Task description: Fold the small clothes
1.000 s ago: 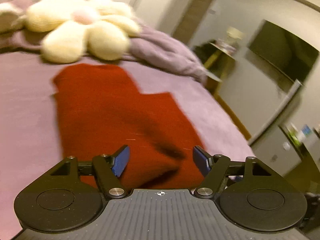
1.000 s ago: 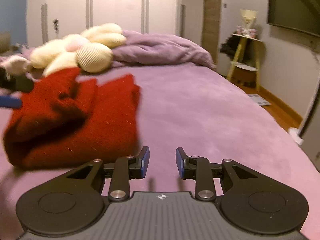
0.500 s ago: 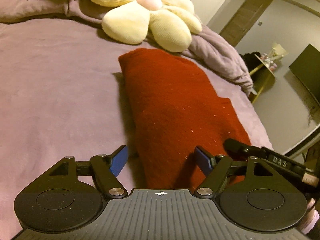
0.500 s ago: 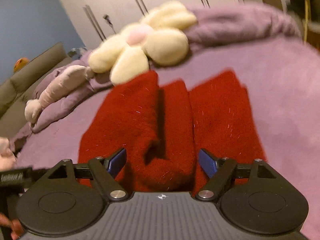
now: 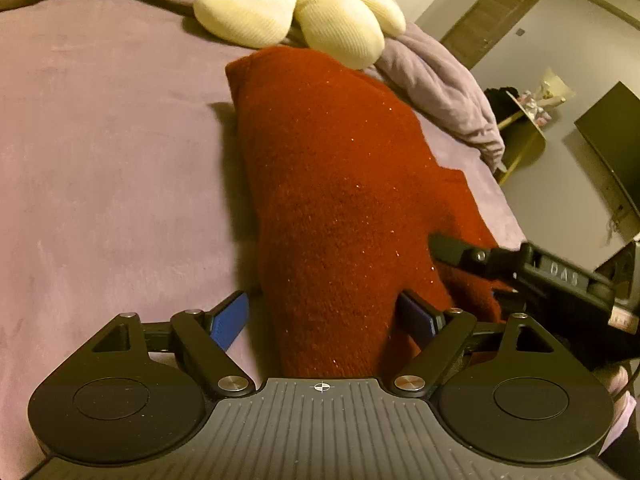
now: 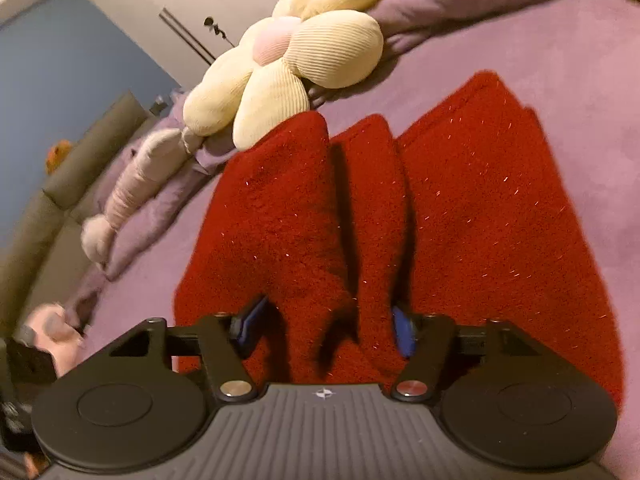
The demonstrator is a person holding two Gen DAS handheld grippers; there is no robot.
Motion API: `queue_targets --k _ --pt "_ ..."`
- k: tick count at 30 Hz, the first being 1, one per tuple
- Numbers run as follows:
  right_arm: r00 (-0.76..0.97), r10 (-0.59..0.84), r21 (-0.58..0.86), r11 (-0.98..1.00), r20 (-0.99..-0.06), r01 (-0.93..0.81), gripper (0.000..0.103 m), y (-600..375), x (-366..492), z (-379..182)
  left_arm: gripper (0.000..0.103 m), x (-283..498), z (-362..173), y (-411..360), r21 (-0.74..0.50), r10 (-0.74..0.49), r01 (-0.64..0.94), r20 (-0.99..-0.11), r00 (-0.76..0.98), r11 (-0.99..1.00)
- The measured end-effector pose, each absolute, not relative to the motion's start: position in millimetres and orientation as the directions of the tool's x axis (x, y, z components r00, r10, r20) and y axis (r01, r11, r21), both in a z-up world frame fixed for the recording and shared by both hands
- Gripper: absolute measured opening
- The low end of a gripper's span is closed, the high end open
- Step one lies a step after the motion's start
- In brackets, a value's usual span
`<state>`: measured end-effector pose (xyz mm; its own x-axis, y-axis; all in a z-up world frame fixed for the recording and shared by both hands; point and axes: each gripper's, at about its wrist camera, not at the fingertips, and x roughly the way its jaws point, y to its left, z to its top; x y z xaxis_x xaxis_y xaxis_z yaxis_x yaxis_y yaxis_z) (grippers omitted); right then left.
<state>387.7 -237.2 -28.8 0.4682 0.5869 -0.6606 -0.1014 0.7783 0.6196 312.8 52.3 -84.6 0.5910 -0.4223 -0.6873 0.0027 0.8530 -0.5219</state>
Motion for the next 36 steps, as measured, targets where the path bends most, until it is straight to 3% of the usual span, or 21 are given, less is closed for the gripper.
queue_targets --k 1,4,8,11,15,18,21,25,29,33,36 --pt "0.465 0.593 0.629 0.772 -0.658 -0.093 0.063 -236 389 -29 0.087 311 -83 50 -0.512 -0.418 0.010 -0.691 0.590 0.859" --pt "0.497 0.562 0.582 0.802 -0.661 -0.134 0.030 -227 386 -20 0.085 293 -70 41 -0.447 -0.380 0.050 -0.690 0.616 0.893" --pt "0.642 0.412 0.337 0.909 -0.646 -0.244 0.024 -207 362 16 0.086 263 -61 10 -0.293 -0.331 0.169 -0.692 0.642 0.941" --pt "0.737 0.358 0.255 0.933 -0.573 -0.255 0.023 -207 339 45 0.084 265 -69 -4 -0.221 -0.271 0.158 -0.737 0.619 0.962" --pt "0.814 0.234 0.139 0.972 -0.531 -0.188 0.023 -223 318 58 0.086 278 -78 3 -0.283 -0.263 0.059 -0.769 0.582 0.957" --pt "0.785 0.173 0.173 0.981 -0.595 -0.085 0.023 -253 319 37 0.086 283 -84 4 -0.327 -0.294 0.038 -0.784 0.547 0.944" --pt "0.736 0.074 0.078 0.997 -0.673 -0.030 0.024 -266 322 1 0.088 283 -89 0 -0.343 -0.316 0.047 -0.790 0.526 0.938" --pt "0.709 0.133 0.184 0.983 -0.693 -0.005 0.029 -286 328 -14 0.087 282 -87 1 -0.334 -0.313 0.057 -0.794 0.520 0.941" --pt "0.707 0.121 0.163 0.987 -0.696 -0.008 0.045 -291 325 4 0.087 282 -86 3 -0.353 -0.325 0.044 -0.794 0.514 0.935" --pt "0.779 0.070 0.145 0.989 -0.623 0.027 0.045 -284 315 30 0.087 283 -89 -3 -0.348 -0.321 0.046 -0.795 0.515 0.936" --pt "0.811 0.087 0.086 0.995 -0.579 -0.045 0.041 -265 315 39 0.087 282 -88 -3 -0.351 -0.320 0.041 -0.793 0.519 0.936"
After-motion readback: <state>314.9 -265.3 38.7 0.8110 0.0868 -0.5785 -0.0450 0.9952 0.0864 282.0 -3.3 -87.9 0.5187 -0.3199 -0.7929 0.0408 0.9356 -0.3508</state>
